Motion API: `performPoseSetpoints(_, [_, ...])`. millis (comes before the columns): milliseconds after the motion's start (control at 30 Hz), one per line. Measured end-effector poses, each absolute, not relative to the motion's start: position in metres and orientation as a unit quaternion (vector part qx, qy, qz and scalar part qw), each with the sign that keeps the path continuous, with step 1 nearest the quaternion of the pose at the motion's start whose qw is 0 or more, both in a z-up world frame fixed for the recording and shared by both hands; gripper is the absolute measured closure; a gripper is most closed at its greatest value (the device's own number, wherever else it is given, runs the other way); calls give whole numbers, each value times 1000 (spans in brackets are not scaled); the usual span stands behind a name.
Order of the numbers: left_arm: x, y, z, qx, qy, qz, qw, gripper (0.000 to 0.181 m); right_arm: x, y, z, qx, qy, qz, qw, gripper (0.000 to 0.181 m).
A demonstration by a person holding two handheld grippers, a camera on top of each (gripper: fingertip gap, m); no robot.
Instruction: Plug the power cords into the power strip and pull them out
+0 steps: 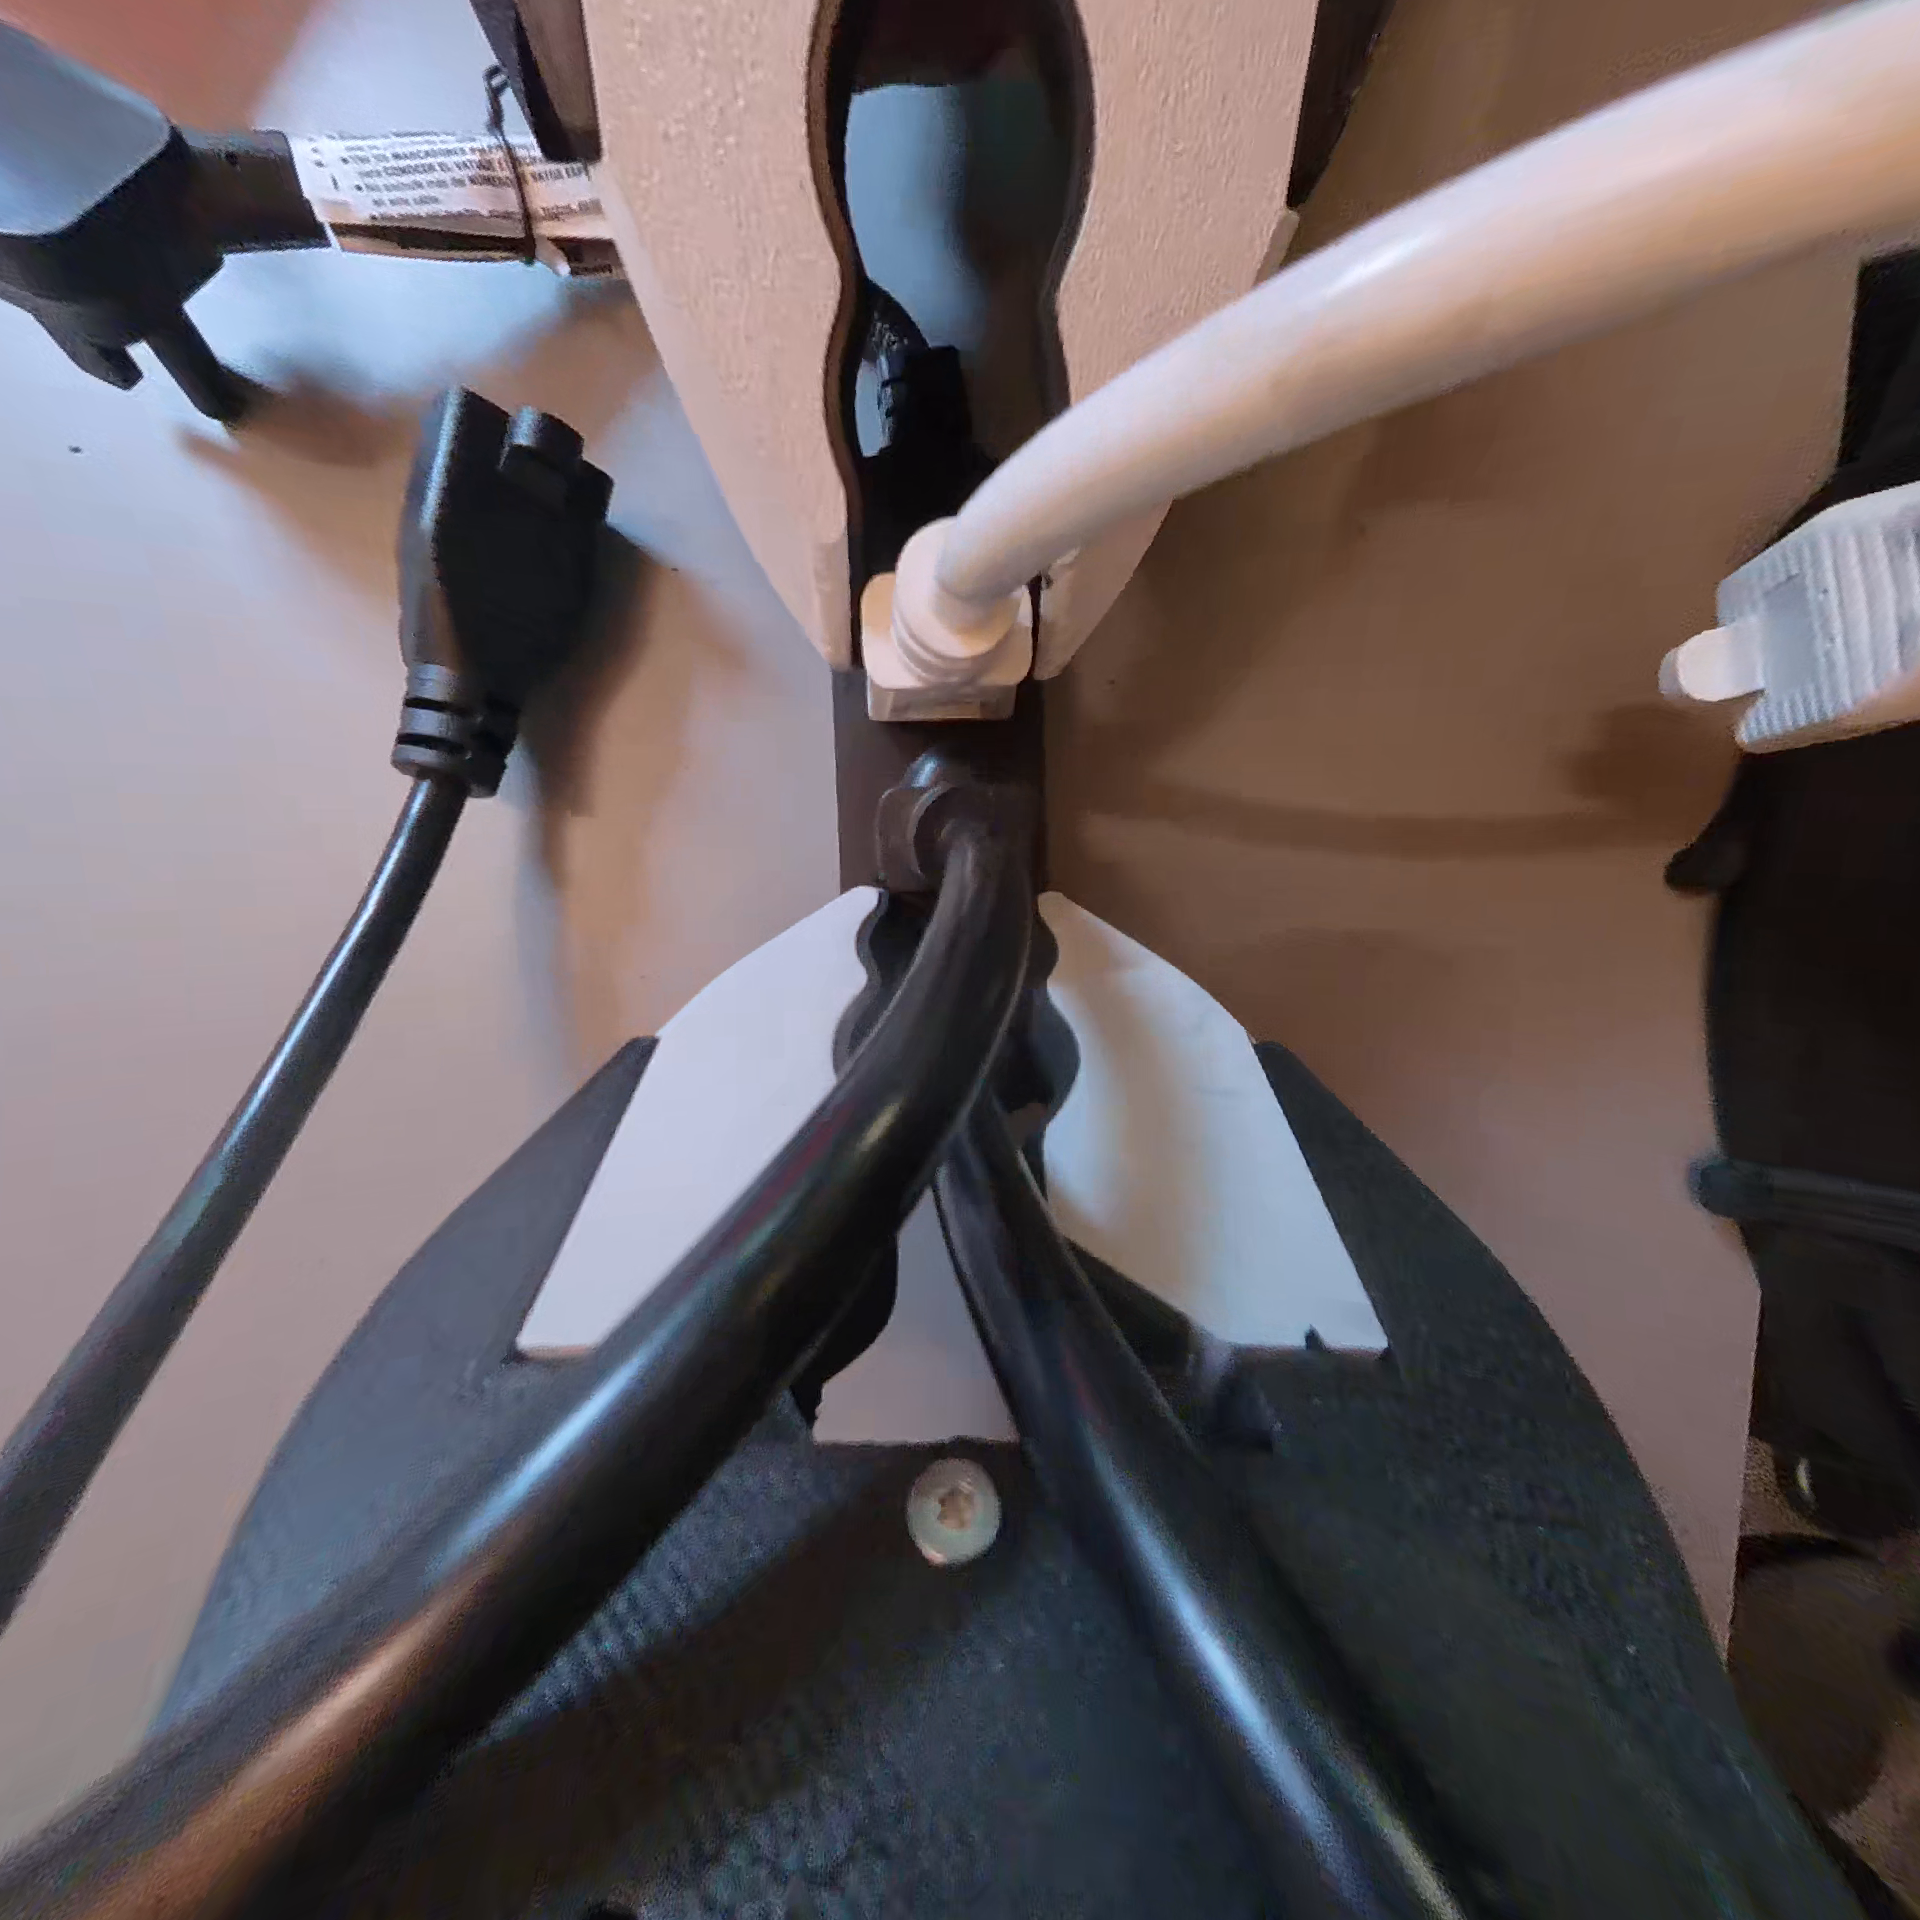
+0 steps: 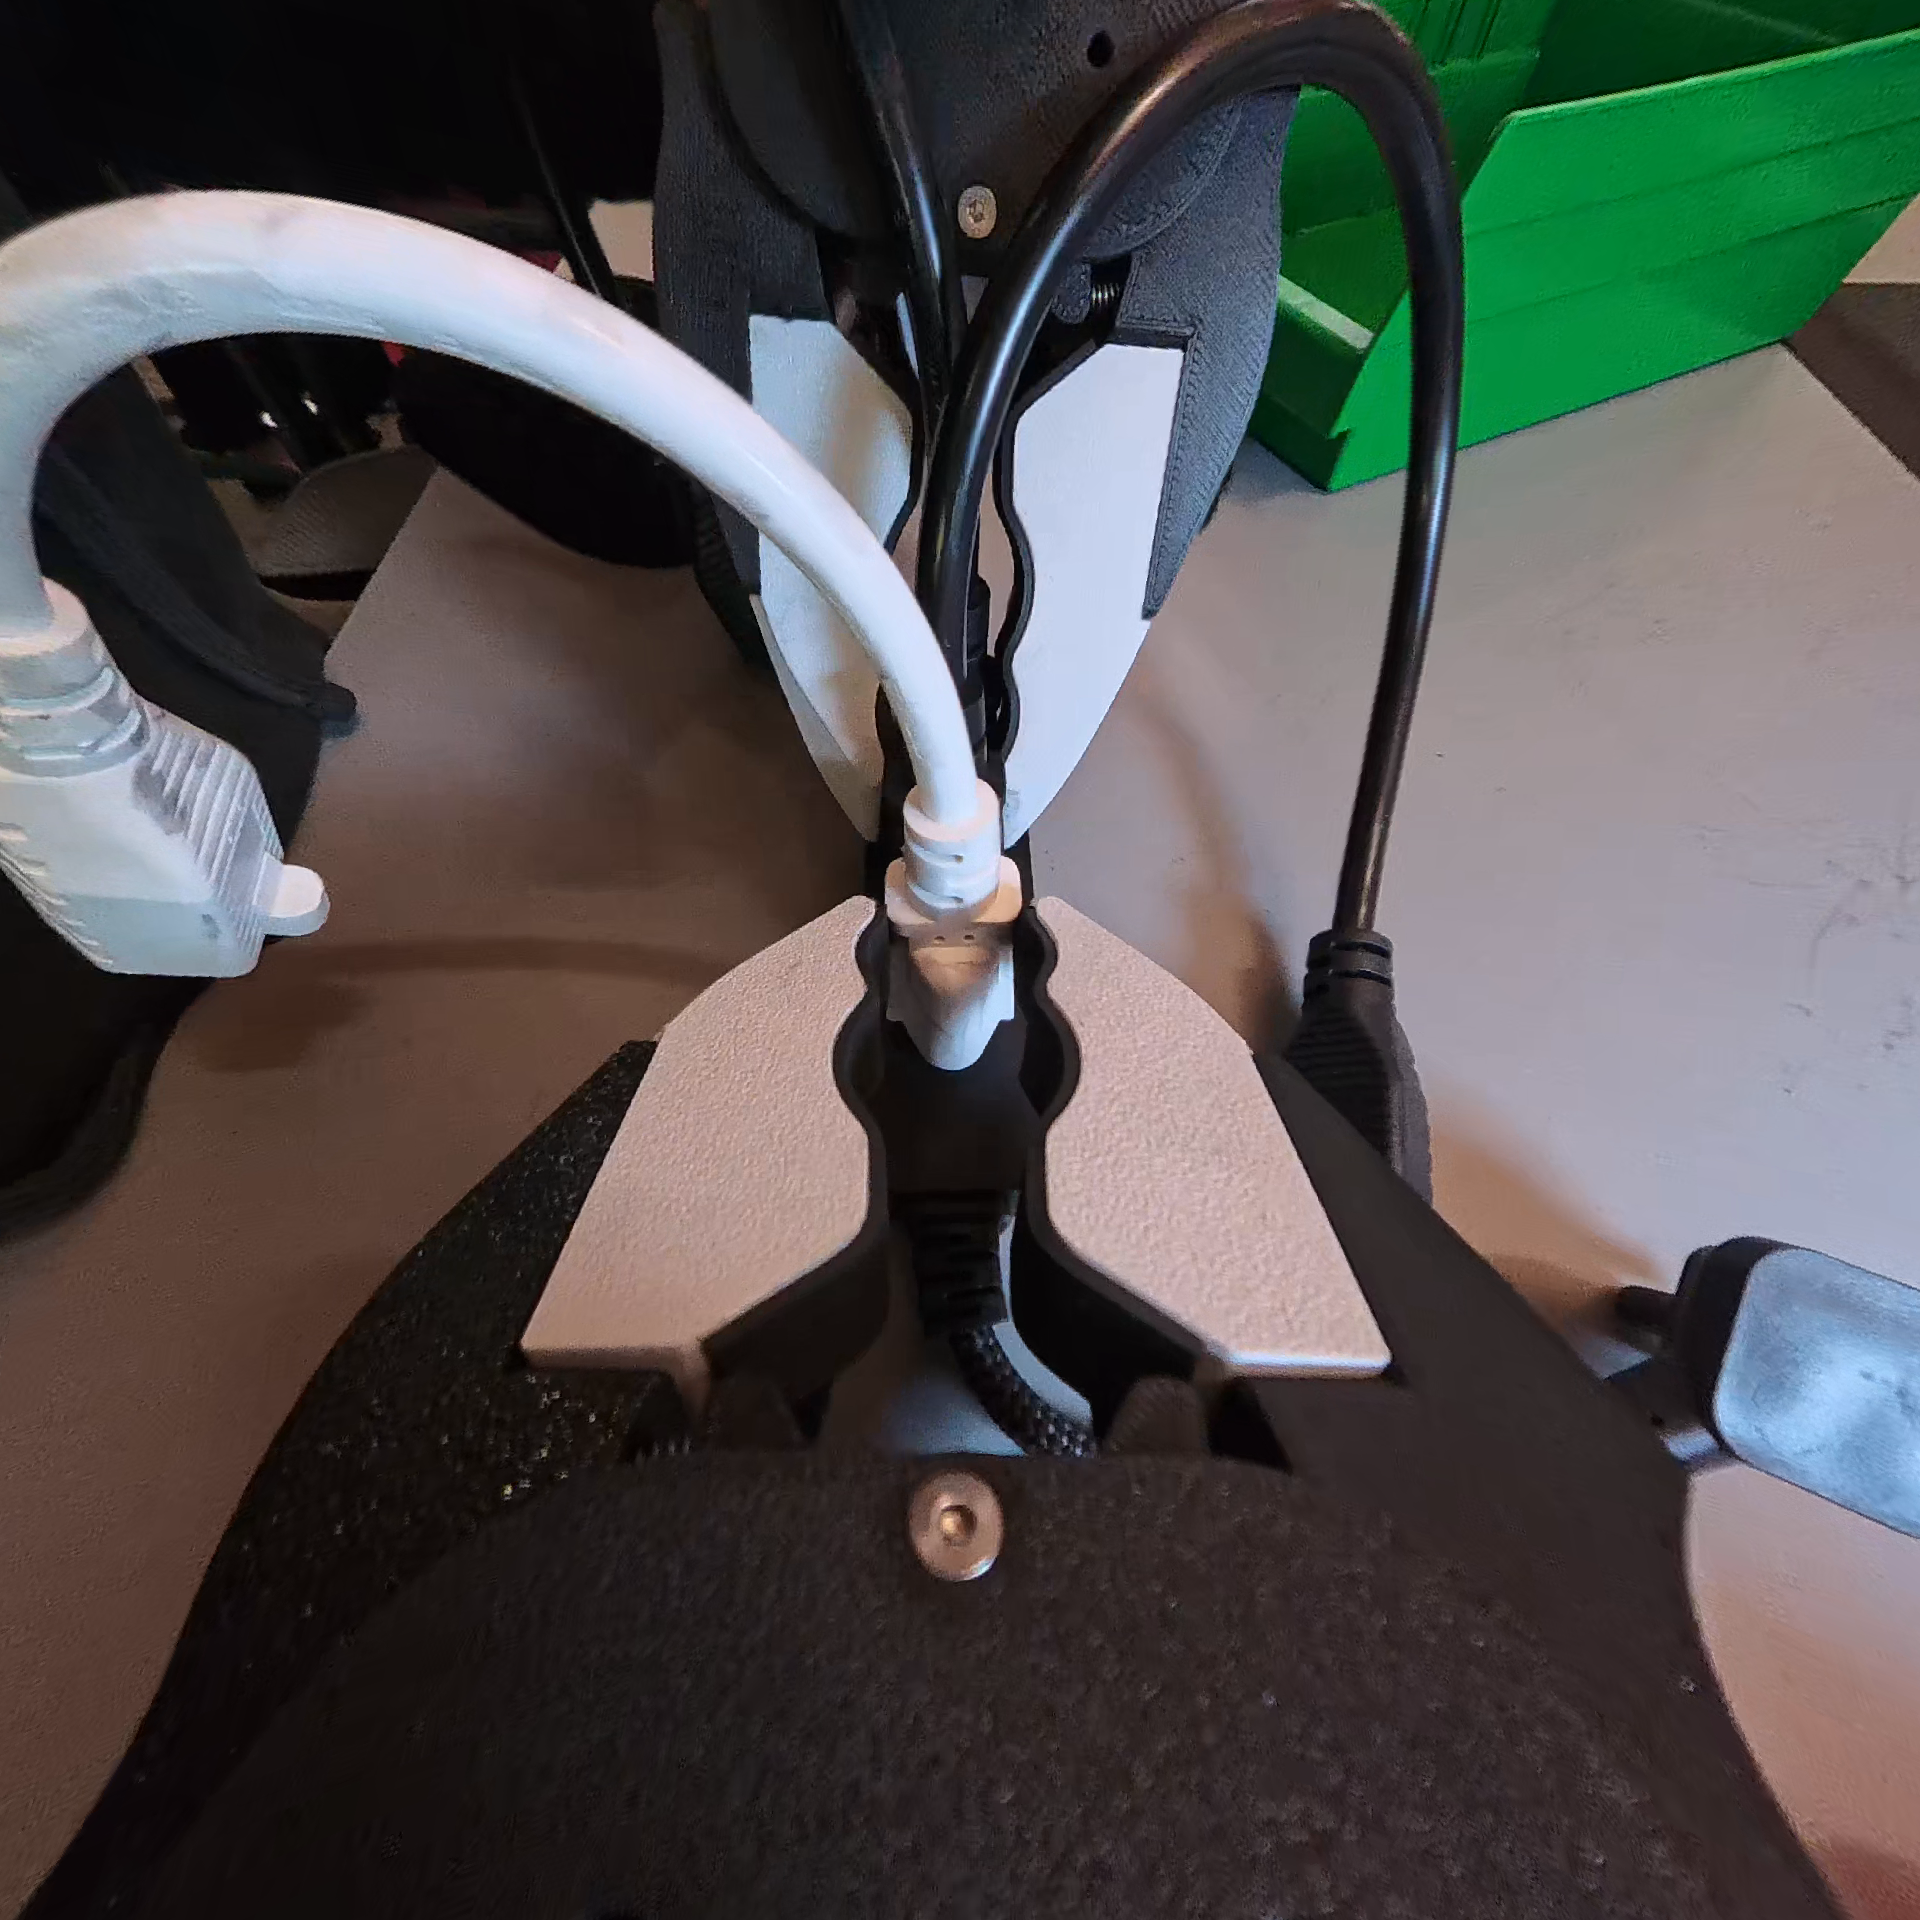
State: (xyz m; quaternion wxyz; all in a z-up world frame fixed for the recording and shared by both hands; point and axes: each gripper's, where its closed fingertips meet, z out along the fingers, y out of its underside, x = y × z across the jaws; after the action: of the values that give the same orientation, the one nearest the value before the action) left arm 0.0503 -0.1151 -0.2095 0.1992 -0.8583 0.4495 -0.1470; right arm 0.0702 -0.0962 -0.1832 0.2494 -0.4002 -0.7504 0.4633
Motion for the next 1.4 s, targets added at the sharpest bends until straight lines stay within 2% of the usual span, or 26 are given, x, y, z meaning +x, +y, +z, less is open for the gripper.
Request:
performPoseSetpoints(167, [50, -115, -211, -859, 471, -121, 163, 159, 71, -100, -182, -382, -762, 455, 257, 159])
performPoseSetpoints(300, [46, -110, -211, -863, 466, -104, 165, 158, 63, -88, -182, -439, -712, 494, 238, 159])
performPoseSetpoints(433, [45, -113, -211, -863, 465, -129, 149, 158, 70, -101, -180, -381, -747, 466, 281, 159])
performPoseSetpoints(633, [48, -112, -210, -866, 463, -132, 135, 157, 65, -87, -179, -453, -692, 516, 220, 160])
performPoseSetpoints(767, [44, -112, -212, -866, 467, -127, 124, 158, 71, -100, -178, -373, -754, 450, 298, 160])
performPoseSetpoints(933, [47, -111, -210, -869, 462, -133, 120, 158, 66, -86, -177, -456, -685, 526, 213, 160])
performPoseSetpoints(1067, [45, -115, -212, -865, 473, -129, 111, 159, 73, -103, -176, -388, -739, 482, 268, 160])
performPoseSetpoints(1200, [47, -112, -210, -870, 461, -131, 121, 157, 65, -85, -175, -469, -670, 543, 192, 161])
performPoseSetpoints(1333, [43, -116, -212, -869, 463, -132, 113, 160, 73, -107, -176, -353, -764, 447, 303, 161])
performPoseSetpoints(1400, [43, -116, -211, -870, 461, -133, 115, 160, 75, -106, -175, -364, -747, 486, 271, 163])
